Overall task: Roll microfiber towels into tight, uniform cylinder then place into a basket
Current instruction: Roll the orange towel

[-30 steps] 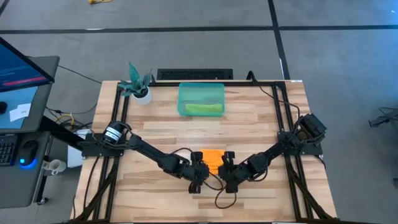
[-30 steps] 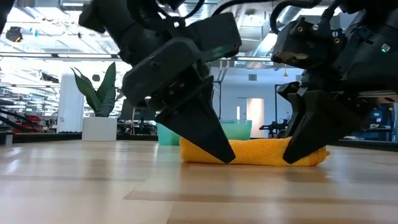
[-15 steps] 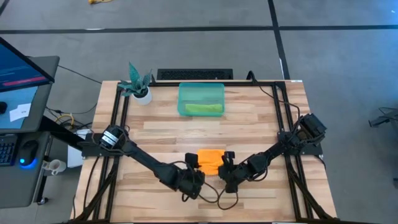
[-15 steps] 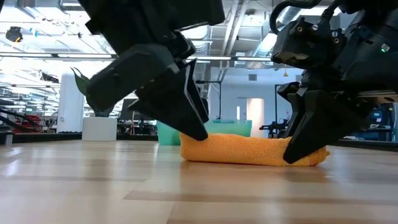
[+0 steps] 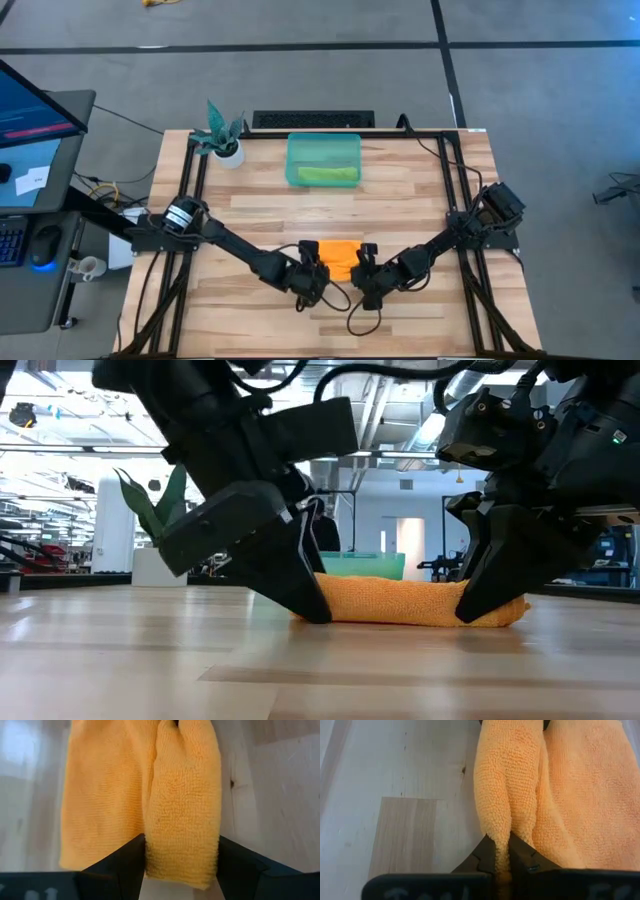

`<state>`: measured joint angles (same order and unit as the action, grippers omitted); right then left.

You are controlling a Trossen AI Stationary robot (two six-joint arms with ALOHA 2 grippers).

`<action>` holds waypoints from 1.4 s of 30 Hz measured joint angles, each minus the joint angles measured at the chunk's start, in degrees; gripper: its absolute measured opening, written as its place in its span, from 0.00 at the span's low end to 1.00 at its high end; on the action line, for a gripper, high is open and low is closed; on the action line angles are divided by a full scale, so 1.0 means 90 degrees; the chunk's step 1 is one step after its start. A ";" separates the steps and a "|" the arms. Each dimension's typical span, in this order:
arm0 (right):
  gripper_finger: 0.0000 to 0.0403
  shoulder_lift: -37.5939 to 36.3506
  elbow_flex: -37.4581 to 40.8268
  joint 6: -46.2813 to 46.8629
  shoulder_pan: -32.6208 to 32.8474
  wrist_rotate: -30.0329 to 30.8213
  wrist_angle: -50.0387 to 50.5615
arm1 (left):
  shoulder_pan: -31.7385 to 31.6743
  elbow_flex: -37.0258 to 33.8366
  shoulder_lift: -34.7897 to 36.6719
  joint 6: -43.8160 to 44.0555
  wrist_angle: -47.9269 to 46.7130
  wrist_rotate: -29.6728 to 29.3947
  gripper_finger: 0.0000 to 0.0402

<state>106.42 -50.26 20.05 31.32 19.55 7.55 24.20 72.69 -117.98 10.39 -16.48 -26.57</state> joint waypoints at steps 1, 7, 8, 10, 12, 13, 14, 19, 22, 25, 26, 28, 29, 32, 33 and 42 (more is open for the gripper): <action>0.10 0.0000 0.0000 -0.0006 -0.0001 0.0000 0.0000 | -0.0028 -0.0038 0.0011 0.0048 0.0064 0.0095 0.50; 0.10 -0.0034 0.0002 -0.0039 0.0002 -0.0060 0.0009 | -0.0074 -0.0042 0.0009 0.0501 0.0035 0.0318 0.36; 0.10 -0.0060 0.0006 -0.0043 -0.0006 -0.0143 0.0014 | -0.0075 -0.0028 0.0007 0.0556 0.0028 0.0405 0.32; 0.10 -0.0147 0.0019 -0.0044 -0.0036 -0.0350 0.0028 | -0.0086 -0.0002 0.0003 0.0647 0.0031 0.0641 0.23; 0.10 -0.0267 0.0030 -0.0044 -0.0069 -0.0530 0.0045 | -0.0089 0.0002 0.0003 0.0783 0.0061 0.0835 0.13; 0.10 -0.0336 0.0036 -0.0041 -0.0071 -0.0673 0.0063 | -0.0091 0.0006 0.0001 0.0864 0.0101 0.0880 0.09; 0.10 -0.0407 0.0048 -0.0041 -0.0067 -0.0814 0.0075 | -0.0091 0.0010 -0.0010 0.0962 0.0147 0.0925 0.05; 0.09 -0.0737 0.0050 0.0087 -0.0147 -0.1888 0.0080 | -0.0173 0.0031 -0.0014 0.1345 0.0251 0.1932 0.07; 0.09 -0.0819 0.0041 0.0284 -0.0326 -0.2666 0.0017 | -0.0244 0.0031 -0.0012 0.1605 0.0294 0.2634 0.09; 0.09 -0.0834 0.0029 0.0585 -0.0555 -0.3426 -0.0028 | -0.0322 0.0034 -0.0012 0.2001 0.0316 0.3221 0.08; 0.09 -0.0826 0.0028 0.0719 -0.0636 -0.3674 -0.0043 | -0.0362 0.0034 -0.0012 0.2148 0.0350 0.3442 0.07; 0.09 -0.0723 0.0017 0.1030 -0.0778 -0.4133 -0.0101 | -0.0423 0.0031 -0.0014 0.2459 0.0358 0.3833 0.06; 0.09 -0.0681 0.0017 0.1191 -0.0837 -0.4312 -0.0115 | -0.0441 0.0030 -0.0016 0.2581 0.0381 0.4001 0.05; 0.09 -0.0443 0.0000 0.1751 -0.0996 -0.4833 -0.0296 | -0.0465 0.0019 -0.0023 0.2901 0.0461 0.4536 0.05; 0.09 -0.0357 0.0000 0.1937 -0.1038 -0.4927 -0.0307 | -0.0472 0.0017 -0.0033 0.3000 0.0553 0.4695 0.05; 0.09 0.0181 0.0008 0.2760 -0.1325 -0.5690 -0.1045 | -0.0482 0.0000 -0.0041 0.3425 0.0570 0.5248 0.07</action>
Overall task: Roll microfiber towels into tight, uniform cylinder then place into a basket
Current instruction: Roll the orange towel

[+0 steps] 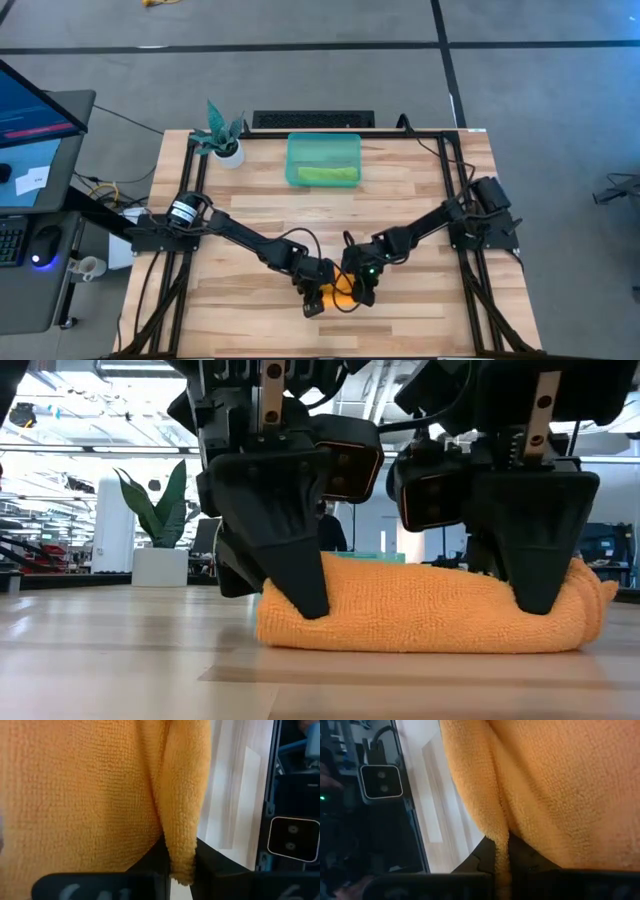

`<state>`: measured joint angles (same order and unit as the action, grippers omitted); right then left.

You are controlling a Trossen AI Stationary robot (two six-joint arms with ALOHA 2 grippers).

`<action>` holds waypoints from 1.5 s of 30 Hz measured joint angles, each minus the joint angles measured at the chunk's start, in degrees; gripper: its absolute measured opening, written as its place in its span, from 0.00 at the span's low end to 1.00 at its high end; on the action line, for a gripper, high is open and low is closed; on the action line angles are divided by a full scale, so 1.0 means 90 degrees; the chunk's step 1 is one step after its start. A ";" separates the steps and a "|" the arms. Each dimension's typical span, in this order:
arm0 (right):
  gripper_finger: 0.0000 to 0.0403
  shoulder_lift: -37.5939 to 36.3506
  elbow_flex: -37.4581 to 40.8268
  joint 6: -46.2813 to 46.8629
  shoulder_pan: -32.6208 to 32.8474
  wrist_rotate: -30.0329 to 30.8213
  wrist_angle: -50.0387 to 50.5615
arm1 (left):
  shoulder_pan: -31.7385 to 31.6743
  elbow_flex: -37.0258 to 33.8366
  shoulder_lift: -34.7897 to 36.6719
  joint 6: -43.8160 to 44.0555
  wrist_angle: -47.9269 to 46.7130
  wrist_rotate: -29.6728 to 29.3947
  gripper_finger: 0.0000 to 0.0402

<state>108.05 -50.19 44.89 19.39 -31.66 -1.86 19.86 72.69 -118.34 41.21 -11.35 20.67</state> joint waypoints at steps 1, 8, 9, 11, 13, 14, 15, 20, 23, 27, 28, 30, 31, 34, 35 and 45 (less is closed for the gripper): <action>0.09 0.0001 0.0007 0.0033 -0.0019 -0.0037 -0.0020 | 0.0000 0.0000 0.0002 -0.0032 -0.0007 -0.0023 0.07; 0.09 0.0005 0.0022 0.0341 -0.0069 -0.0124 -0.0077 | 0.0009 -0.0007 0.0016 -0.0483 -0.0089 -0.0252 0.12; 0.09 0.0005 0.0025 0.0350 -0.0069 -0.0148 -0.0060 | 0.0014 -0.0007 0.0019 -0.0577 -0.0124 -0.0253 0.13; 0.09 0.0005 0.0028 0.0361 -0.0069 -0.0168 -0.0050 | 0.0019 -0.0012 0.0020 -0.0747 -0.0154 -0.0234 0.17; 0.09 0.0005 0.0028 0.0363 -0.0069 -0.0166 -0.0038 | 0.0019 -0.0010 0.0023 -0.0862 -0.0152 -0.0224 0.22; 0.09 0.0005 0.0028 0.0363 -0.0069 -0.0165 -0.0035 | 0.0019 -0.0010 0.0024 -0.0892 -0.0149 -0.0224 0.25; 0.09 0.0005 0.0028 0.0363 -0.0069 -0.0163 -0.0035 | 0.0009 -0.0009 0.0027 -0.0912 -0.0148 -0.0223 0.27; 0.09 0.0005 0.0024 0.0378 -0.0069 -0.0160 -0.0032 | -0.0040 -0.0007 0.0042 -0.1127 -0.0150 -0.0202 0.33; 0.09 0.0005 0.0024 0.0385 -0.0086 -0.0163 -0.0033 | 0.0012 -0.0007 0.0067 -0.1158 -0.0164 -0.0304 0.32; 0.09 0.0005 0.0024 0.0402 -0.0129 -0.0211 -0.0061 | 0.0188 -0.0012 0.0214 -0.1154 -0.0353 -0.0848 0.30; 0.09 0.0005 0.0029 0.0437 -0.0130 -0.0230 -0.0065 | 0.0242 -0.0018 0.0281 -0.1154 -0.0470 -0.1007 0.29; 0.09 0.0005 0.0031 0.0493 -0.0130 -0.0236 -0.0100 | 0.0352 -0.0034 0.0411 -0.1139 -0.0663 -0.1408 0.29; 0.09 0.0005 0.0031 0.0527 -0.0145 -0.0235 -0.0129 | 0.0409 -0.0034 0.0482 -0.1118 -0.0724 -0.1590 0.28; 0.09 0.0007 0.0031 0.0543 -0.0205 -0.0246 -0.0141 | 0.0610 -0.0029 0.0733 -0.1019 -0.0955 -0.2250 0.28; 0.09 0.0007 0.0031 0.0544 -0.0208 -0.0243 -0.0153 | 0.0687 -0.0027 0.0799 -0.1011 -0.0985 -0.2468 0.28; 0.10 0.0015 0.0031 0.0657 -0.0293 -0.0328 -0.0231 | 0.1294 -0.0005 0.0856 -0.3044 0.0430 -0.3703 0.28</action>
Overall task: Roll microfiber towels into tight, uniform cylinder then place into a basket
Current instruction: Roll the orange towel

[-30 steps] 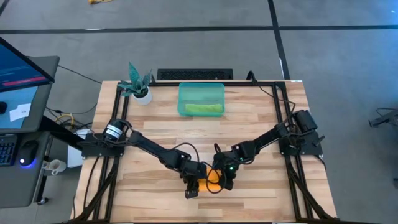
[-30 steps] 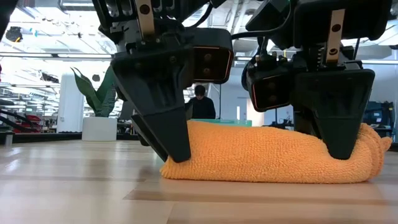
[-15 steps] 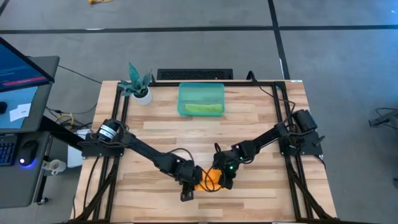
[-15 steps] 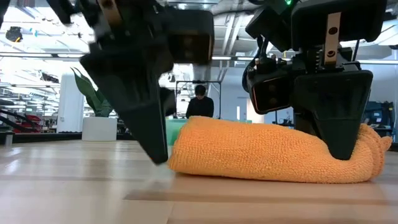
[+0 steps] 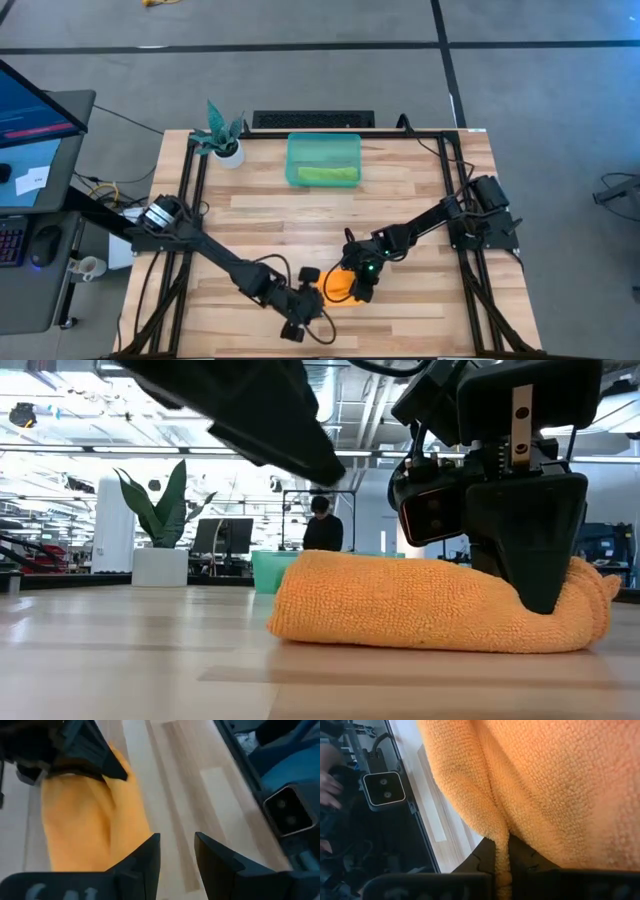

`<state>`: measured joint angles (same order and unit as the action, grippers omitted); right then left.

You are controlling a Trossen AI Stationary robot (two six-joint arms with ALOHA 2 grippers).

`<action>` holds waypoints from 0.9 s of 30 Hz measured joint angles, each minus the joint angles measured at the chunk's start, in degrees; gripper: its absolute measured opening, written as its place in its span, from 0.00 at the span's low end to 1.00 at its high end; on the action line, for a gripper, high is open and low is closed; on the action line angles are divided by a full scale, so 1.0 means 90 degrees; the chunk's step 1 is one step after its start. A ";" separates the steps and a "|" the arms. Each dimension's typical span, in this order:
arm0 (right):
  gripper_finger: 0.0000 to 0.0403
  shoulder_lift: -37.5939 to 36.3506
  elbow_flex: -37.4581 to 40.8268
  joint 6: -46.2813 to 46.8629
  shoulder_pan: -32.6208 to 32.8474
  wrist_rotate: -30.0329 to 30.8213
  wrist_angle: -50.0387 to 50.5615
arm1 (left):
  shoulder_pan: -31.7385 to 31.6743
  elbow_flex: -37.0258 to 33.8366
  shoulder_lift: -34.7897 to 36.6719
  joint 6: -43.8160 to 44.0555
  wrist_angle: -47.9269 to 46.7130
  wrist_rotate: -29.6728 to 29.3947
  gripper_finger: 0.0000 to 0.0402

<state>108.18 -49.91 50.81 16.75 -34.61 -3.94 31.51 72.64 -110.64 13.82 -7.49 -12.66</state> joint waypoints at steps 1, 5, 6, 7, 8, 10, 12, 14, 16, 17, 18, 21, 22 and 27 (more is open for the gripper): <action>0.10 0.0000 0.0000 0.0002 0.0000 0.0002 -0.0003 | -0.0008 0.0000 -0.0008 -0.0138 0.0027 -0.0001 0.28; 0.10 0.0000 0.0000 0.0024 0.0000 0.0005 0.0002 | -0.0195 -0.0016 -0.0006 -0.0250 0.0078 -0.0015 0.28; 0.10 0.0000 0.0000 0.0024 0.0000 0.0002 0.0004 | -0.0259 -0.0052 -0.0006 -0.0225 0.0068 -0.0008 0.28; 0.10 0.0000 0.0000 0.0024 0.0000 0.0003 0.0004 | -0.0309 -0.0070 -0.0006 -0.0218 0.0061 0.0054 0.28; 0.10 0.0000 0.0000 0.0024 0.0000 0.0005 0.0002 | -0.0361 -0.0078 -0.0006 -0.0214 0.0079 0.0181 0.28; 0.10 0.0000 -0.0002 0.0024 0.0000 0.0005 0.0004 | -0.0449 -0.0076 -0.0095 -0.0177 0.0201 0.0358 0.28; 0.10 0.0000 -0.0002 0.0031 -0.0001 0.0006 -0.0006 | -0.0483 -0.0096 -0.0180 -0.0139 0.0111 0.0408 0.28; 0.10 0.0000 -0.0005 0.0031 0.0000 0.0007 0.0004 | -0.0483 -0.0085 -0.0341 -0.0137 0.0313 0.0509 0.28; 0.10 0.0000 -0.0007 0.0042 -0.0002 0.0021 -0.0017 | -0.0492 -0.0083 -0.0430 -0.0155 0.0223 0.0491 0.28; 0.10 0.0000 -0.0009 0.0034 0.0000 0.0020 0.0012 | -0.0498 -0.0073 -0.0484 -0.0145 0.0311 0.0482 0.28; 0.10 0.0000 -0.0012 0.0036 -0.0002 0.0017 0.0027 | -0.0498 -0.0081 -0.0502 -0.0117 0.0193 0.0427 0.28; 0.10 -0.0002 -0.0015 0.0073 -0.0002 0.0027 0.0050 | -0.0505 -0.0083 -0.0538 0.0150 0.0010 0.0385 0.28; 0.10 -0.0002 -0.0015 0.0082 -0.0002 0.0029 0.0046 | -0.0508 -0.0080 -0.0538 0.0266 -0.0053 0.0412 0.28; 0.10 -0.0010 -0.0017 0.0230 -0.0010 0.0185 0.0021 | -0.0438 -0.0078 -0.0538 0.0791 -0.0182 0.0446 0.28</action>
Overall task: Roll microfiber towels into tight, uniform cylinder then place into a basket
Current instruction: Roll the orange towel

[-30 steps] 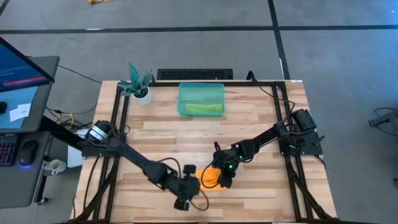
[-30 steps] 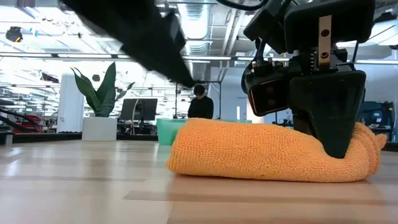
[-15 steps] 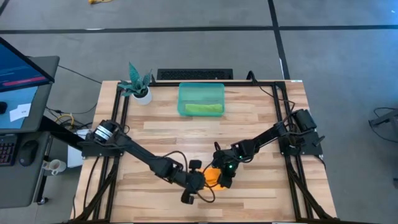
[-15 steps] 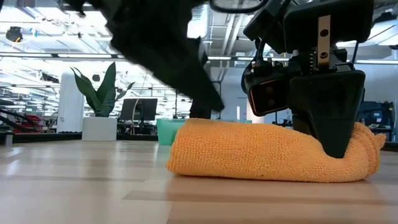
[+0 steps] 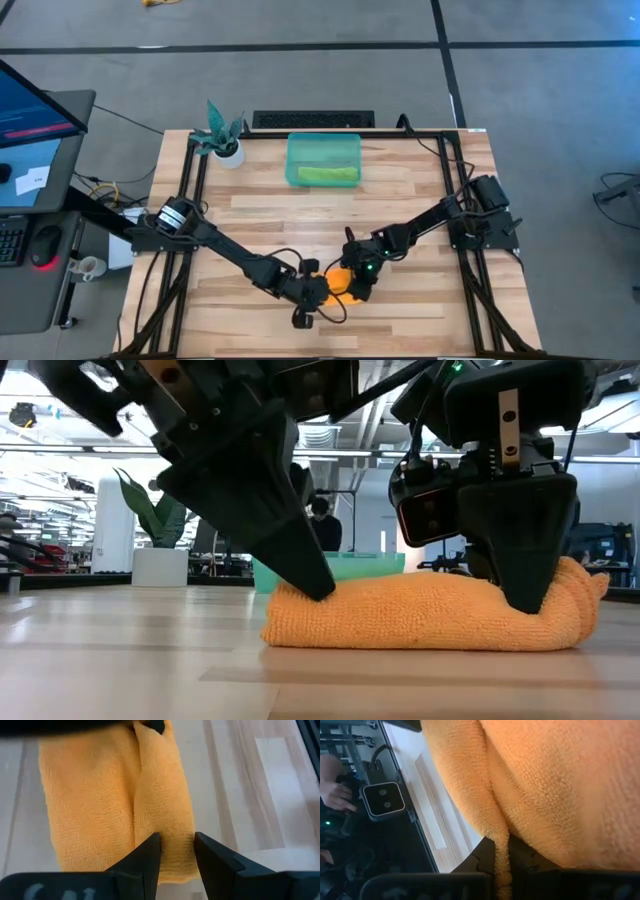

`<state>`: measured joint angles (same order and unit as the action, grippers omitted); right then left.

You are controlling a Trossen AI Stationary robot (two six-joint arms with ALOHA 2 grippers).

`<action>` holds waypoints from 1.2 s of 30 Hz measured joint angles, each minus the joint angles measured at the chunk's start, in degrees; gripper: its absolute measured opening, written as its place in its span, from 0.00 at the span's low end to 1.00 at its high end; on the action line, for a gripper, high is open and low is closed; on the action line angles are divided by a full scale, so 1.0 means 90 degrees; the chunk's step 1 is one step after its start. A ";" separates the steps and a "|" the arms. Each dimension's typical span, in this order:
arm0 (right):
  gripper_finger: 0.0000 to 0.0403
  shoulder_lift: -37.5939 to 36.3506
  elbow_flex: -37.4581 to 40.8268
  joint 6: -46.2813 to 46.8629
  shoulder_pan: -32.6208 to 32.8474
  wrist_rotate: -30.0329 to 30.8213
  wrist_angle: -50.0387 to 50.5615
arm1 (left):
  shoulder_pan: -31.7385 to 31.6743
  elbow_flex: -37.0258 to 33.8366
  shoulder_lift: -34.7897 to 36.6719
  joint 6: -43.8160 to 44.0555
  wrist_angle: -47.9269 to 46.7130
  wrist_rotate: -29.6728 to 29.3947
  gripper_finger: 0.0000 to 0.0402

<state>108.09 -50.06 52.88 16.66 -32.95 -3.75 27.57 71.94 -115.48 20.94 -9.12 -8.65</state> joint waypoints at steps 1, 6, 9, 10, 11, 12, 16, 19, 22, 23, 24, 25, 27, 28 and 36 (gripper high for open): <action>0.10 0.0000 0.0000 0.0018 -0.0015 0.0002 -0.0005 | 0.0005 0.0000 0.0000 0.0113 -0.0005 0.0002 0.28; 0.14 0.0000 -0.0002 0.0081 -0.0033 0.0125 0.0013 | -0.0036 0.0031 -0.0234 0.0702 0.0041 0.0161 0.28; 0.18 -0.0002 -0.0002 0.0081 -0.0030 0.0171 0.0034 | -0.0093 0.0029 -0.0266 0.0824 -0.0006 0.0341 0.28; 0.20 -0.0002 -0.0002 0.0081 -0.0028 0.0180 0.0050 | -0.0111 0.0029 -0.0267 0.0829 -0.0006 0.0376 0.28; 0.22 -0.0002 -0.0002 0.0082 -0.0026 0.0190 0.0050 | -0.0121 0.0029 -0.0269 0.0832 -0.0014 0.0379 0.28; 0.24 -0.0002 -0.0003 0.0083 -0.0021 0.0194 0.0049 | -0.0121 0.0029 -0.0272 0.0851 -0.0017 0.0377 0.28; 0.34 -0.0007 -0.0009 0.0081 -0.0021 0.0167 0.0036 | -0.0133 0.0024 -0.0279 0.0987 -0.0062 0.0384 0.28; 0.40 -0.0012 -0.0012 0.0080 -0.0022 0.0105 0.0029 | -0.0133 0.0024 -0.0284 0.1089 -0.0117 0.0379 0.28; 0.44 -0.0026 -0.0015 0.0078 -0.0033 0.0075 0.0031 | -0.0133 0.0024 -0.0287 0.1150 -0.0129 0.0379 0.28; 0.45 -0.0041 -0.0013 0.0076 -0.0035 0.0079 0.0049 | -0.0136 0.0024 -0.0289 0.1194 -0.0135 0.0379 0.28; 0.46 -0.0057 -0.0011 0.0070 -0.0036 0.0082 0.0059 | -0.0136 0.0024 -0.0289 0.1255 -0.0140 0.0379 0.28; 0.46 -0.0069 -0.0008 0.0034 -0.0038 0.0086 0.0069 | -0.0139 0.0024 -0.0291 0.1316 -0.0146 0.0381 0.28; 0.47 -0.0125 -0.0005 -0.0066 -0.0038 0.0117 0.0133 | -0.0143 0.0022 -0.0291 0.1425 -0.0146 0.0384 0.28; 0.47 -0.0163 -0.0002 -0.0098 -0.0038 0.0146 0.0200 | -0.0144 0.0022 -0.0294 0.1472 -0.0146 0.0387 0.28; 0.46 -0.0464 0.0005 -0.0271 -0.0041 0.0415 0.0772 | -0.0159 0.0012 -0.0294 0.1544 -0.0145 0.0413 0.28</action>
<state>103.92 -50.02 50.44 16.29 -29.22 3.20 26.14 72.05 -118.13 34.83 -10.43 -4.93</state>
